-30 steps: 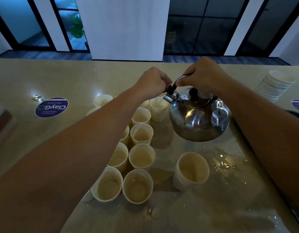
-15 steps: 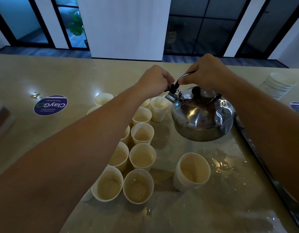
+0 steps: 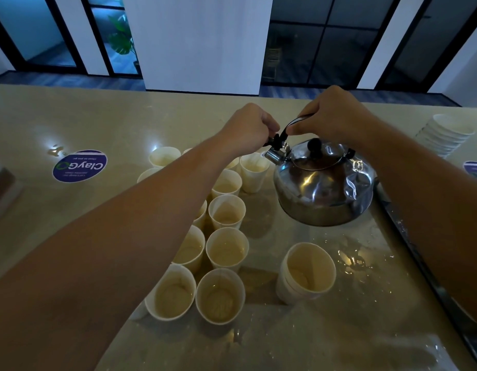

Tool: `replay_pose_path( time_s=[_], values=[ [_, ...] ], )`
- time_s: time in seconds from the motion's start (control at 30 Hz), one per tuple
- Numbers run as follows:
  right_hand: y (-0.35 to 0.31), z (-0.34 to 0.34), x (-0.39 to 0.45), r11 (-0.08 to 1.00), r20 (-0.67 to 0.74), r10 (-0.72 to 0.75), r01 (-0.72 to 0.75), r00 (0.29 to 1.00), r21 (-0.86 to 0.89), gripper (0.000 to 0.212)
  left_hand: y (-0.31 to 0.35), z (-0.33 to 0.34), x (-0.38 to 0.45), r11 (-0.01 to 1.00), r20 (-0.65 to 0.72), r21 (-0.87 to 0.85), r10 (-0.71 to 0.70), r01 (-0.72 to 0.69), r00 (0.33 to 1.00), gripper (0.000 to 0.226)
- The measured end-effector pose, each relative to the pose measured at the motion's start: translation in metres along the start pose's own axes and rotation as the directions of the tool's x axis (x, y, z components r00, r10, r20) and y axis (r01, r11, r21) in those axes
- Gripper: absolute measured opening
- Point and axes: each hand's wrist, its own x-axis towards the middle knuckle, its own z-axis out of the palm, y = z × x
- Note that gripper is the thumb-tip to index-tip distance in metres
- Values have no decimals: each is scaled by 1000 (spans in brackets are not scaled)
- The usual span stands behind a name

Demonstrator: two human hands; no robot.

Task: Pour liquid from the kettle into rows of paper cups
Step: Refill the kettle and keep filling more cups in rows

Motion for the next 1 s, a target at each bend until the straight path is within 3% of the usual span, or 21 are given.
replay_pose_path(
  time_s=[0.23,0.43,0.53,0.67,0.83,1.0],
  values=[
    [8,-2,-7,997,-35,32,-29,999,74,27,2,3,0,999,13,13,36,-37,999,45],
    [23,-9,-28,956,-158,113,-64,981,286,19,16,10,0,994,18,-1,113,-113,993,45],
    [34,-14,-47,943,-231,141,-60,963,328,11,27,20,-5,987,17,-12,161,-161,987,44],
    [51,-21,-75,925,-291,190,-72,938,373,16,47,38,-20,974,30,-19,225,-224,974,42],
    [73,-19,-114,922,-300,215,-92,929,377,29,57,69,-39,958,115,21,281,-285,953,39],
    [95,-14,-152,892,-290,289,-147,912,428,16,60,102,-52,957,210,32,275,-288,938,40]
  ],
)
